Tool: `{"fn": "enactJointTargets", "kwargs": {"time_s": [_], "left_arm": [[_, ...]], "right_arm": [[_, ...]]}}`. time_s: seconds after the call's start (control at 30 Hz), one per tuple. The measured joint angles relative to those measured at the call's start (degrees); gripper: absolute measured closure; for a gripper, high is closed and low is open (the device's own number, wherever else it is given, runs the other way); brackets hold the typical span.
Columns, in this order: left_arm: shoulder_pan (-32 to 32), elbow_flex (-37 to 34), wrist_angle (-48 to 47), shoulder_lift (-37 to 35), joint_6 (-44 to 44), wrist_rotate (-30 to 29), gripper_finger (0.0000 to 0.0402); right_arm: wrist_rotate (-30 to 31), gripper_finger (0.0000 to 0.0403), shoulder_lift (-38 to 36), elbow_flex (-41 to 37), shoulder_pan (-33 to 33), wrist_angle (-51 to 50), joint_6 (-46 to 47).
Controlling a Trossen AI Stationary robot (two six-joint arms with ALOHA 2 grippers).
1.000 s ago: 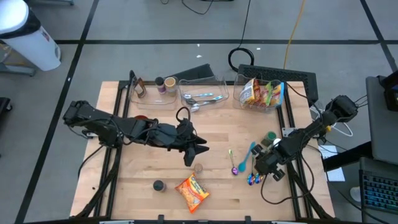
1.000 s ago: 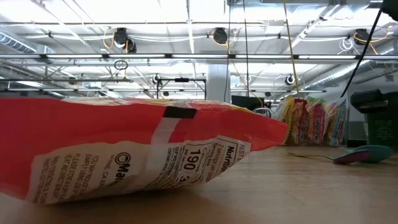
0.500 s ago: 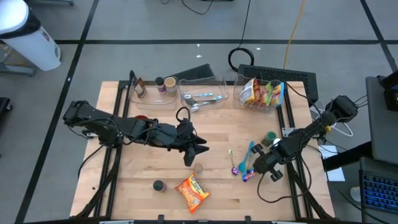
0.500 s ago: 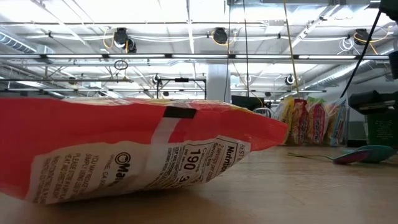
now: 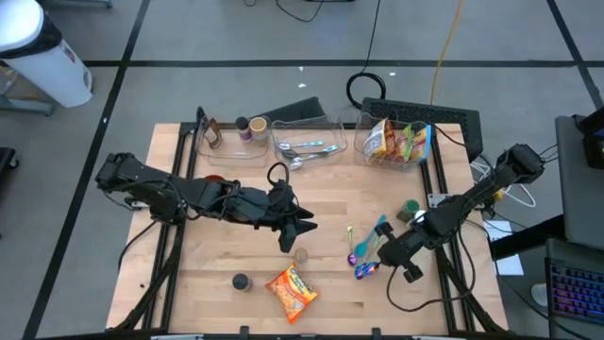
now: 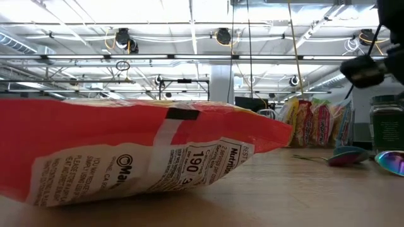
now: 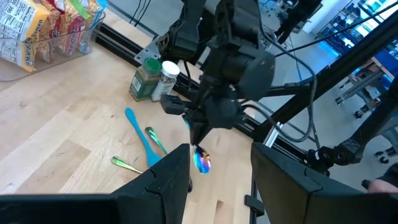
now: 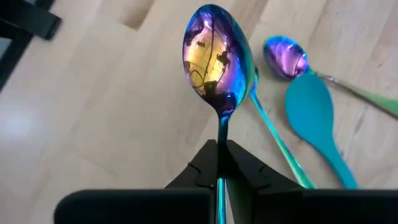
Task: Pick & Place Food Item
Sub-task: Put the right blue spoon into the middle transparent bin
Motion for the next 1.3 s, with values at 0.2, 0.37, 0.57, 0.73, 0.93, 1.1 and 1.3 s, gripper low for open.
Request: {"fn": "enactJointTargets", "kwargs": {"time_s": [0.2, 0.37, 0.57, 0.73, 0.93, 1.1, 1.3], "left_arm": [[0.01, 0.01, 0.02, -0.01, 1.48, -0.04, 0.0224], [0.77, 0.02, 0.18, -0.02, 1.99, -0.34, 0.0224], [3.07, 0.02, 0.28, -0.02, 1.98, -0.51, 0.0224], [5.26, 0.02, 0.8, -0.02, 3.84, -0.51, 0.0224], [7.47, 0.02, 4.87, -0.02, 8.58, 0.32, 0.0224], [9.63, 0.02, 5.57, -0.03, 11.52, 2.18, 0.0224], [13.24, 0.02, 5.17, -0.67, 14.72, 8.38, 0.0224]], "right_arm": [[0.02, 0.04, -1.2, 5.79, 0.0, -3.59, 0.0], [0.32, 0.0401, -2.2, 10.65, -0.37, -3.63, 0.0], [0.41, 0.0401, -2.55, 15.16, -4.41, -3.71, 0.2], [0.44, 0.0401, -2.56, 17.41, -9.21, -3.77, 0.85], [0.13, 0.0401, -3.15, 18.04, -14.3, -1.84, 2.01], [-0.63, 0.0401, -4.21, 18.09, -17.69, 0.9, 3.01], [-1.54, 0.0401, -4.45, 18.11, -22.57, 4.42, 5.6]]}}
